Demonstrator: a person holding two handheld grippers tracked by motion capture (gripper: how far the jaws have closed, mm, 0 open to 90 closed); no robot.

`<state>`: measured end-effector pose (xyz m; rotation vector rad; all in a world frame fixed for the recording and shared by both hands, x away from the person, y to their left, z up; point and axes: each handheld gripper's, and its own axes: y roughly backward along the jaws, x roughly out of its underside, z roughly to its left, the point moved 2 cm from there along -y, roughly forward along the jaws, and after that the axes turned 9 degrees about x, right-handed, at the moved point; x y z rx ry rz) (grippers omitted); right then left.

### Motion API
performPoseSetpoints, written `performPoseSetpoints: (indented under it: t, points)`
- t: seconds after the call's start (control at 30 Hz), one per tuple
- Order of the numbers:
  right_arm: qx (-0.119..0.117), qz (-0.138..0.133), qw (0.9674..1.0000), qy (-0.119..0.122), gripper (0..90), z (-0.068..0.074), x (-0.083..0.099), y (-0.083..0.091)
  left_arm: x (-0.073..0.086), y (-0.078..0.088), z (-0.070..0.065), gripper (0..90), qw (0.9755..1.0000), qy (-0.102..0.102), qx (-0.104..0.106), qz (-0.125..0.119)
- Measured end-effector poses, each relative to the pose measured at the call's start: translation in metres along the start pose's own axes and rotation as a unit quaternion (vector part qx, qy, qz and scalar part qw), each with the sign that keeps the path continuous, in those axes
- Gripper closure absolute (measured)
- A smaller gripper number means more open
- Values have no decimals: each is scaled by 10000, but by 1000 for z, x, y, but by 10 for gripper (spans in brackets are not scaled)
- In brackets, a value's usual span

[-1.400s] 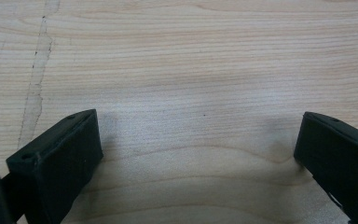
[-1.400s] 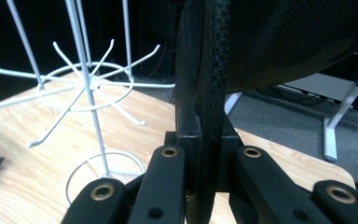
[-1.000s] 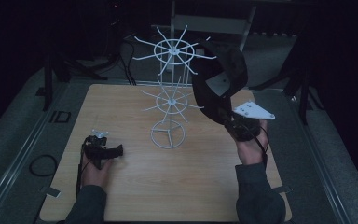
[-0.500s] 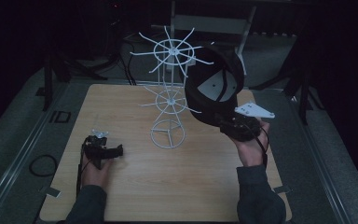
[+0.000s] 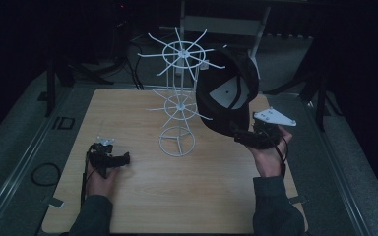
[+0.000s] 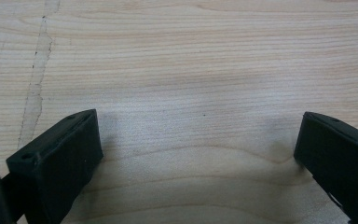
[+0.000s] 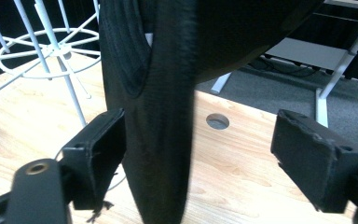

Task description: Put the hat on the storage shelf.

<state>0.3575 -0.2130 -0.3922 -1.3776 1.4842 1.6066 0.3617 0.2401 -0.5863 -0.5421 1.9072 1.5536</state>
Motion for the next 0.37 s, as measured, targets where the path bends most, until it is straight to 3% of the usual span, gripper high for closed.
performPoseSetpoints:
  t: [0.37]
  points:
    - [-183,-14,9998,-1,146,3,1,2,0,0,0,8,10000,-5,6,-2]
